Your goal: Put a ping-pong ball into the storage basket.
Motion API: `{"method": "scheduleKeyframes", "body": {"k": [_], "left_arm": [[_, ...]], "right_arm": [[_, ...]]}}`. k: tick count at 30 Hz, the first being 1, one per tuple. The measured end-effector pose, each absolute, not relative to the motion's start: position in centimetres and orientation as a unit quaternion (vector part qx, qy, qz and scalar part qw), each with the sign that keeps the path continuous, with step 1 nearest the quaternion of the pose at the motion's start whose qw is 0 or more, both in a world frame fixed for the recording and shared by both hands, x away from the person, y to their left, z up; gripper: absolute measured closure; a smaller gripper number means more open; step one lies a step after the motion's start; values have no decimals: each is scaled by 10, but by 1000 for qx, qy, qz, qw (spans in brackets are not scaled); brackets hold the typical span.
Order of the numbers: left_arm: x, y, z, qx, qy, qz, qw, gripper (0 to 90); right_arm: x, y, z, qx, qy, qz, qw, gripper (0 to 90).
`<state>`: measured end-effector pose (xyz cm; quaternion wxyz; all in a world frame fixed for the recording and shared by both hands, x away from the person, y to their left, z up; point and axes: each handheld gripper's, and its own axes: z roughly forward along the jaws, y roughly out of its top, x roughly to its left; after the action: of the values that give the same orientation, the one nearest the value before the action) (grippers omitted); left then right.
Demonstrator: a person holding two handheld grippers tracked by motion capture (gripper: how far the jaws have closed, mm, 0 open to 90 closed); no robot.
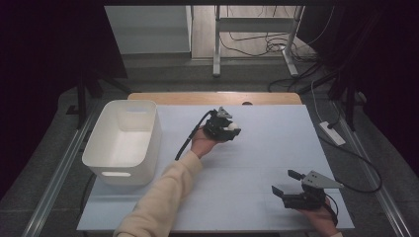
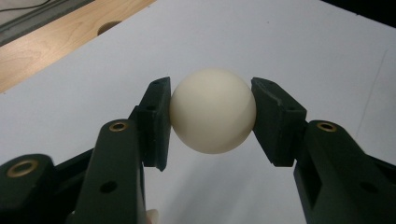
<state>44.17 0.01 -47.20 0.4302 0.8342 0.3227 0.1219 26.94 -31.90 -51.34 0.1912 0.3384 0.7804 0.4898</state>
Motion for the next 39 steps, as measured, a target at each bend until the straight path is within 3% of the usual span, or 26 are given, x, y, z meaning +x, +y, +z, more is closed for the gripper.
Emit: {"method": "scheduleKeyframes", "body": {"k": [39], "left_arm": [[413,34,-446,815,320,137,463,510]], "right_arm": [[270,-318,-513,341,781,485,194,114]]}}
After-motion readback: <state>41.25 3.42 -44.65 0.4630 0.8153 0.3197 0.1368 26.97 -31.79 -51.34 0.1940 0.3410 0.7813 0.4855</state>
